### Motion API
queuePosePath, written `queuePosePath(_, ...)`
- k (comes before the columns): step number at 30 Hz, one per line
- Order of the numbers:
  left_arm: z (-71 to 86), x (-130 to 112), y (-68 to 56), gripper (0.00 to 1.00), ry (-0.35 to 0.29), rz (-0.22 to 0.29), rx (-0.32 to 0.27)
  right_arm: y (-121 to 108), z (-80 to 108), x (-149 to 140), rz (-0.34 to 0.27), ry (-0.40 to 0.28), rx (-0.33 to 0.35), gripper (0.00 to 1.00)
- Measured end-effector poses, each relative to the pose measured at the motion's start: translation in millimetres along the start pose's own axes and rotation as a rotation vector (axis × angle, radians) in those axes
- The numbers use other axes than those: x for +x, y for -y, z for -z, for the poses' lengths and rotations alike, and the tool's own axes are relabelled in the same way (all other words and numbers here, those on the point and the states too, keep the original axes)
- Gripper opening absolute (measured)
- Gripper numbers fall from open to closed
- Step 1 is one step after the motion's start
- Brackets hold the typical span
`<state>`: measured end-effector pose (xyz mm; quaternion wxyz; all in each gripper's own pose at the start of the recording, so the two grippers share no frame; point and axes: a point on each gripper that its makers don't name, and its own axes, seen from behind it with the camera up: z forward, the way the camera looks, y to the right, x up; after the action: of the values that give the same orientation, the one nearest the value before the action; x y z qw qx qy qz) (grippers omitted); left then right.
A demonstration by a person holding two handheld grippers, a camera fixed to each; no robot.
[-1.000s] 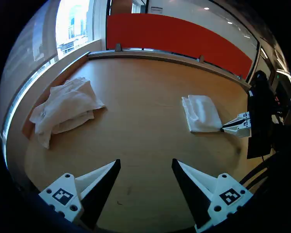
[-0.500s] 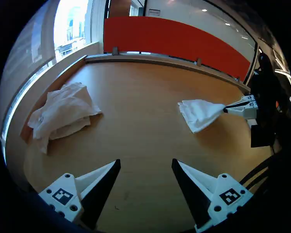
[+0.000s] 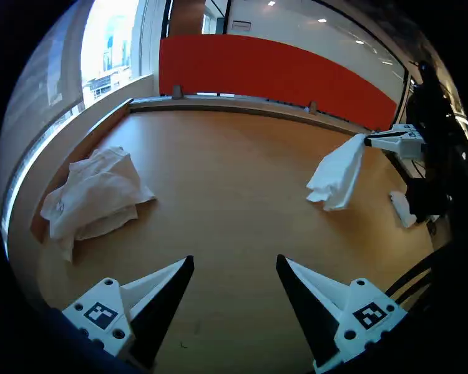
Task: Fold towel
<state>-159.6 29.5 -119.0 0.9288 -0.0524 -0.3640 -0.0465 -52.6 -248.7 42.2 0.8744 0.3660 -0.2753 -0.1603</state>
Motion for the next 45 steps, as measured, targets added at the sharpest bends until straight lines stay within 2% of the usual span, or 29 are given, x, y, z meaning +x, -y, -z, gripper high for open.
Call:
queuePosePath(17,-8.2,7.6,-14.6,0.98,0.000,-0.012,-0.038,-48.7,34.5,1.9,-0.014,-0.006,-0.083,0.04)
queuePosePath(27,-10.6,7.7,-22.1,0.98,0.007,-0.026,-0.047,-87.4,63.0,-19.3,-0.031,0.022,-0.141,0.04)
queuePosePath(45,-11.9,9.6,-26.6,0.98,0.011,-0.029,-0.041,-164.8,115.7,-67.5,-0.053,0.089,-0.248,0.04)
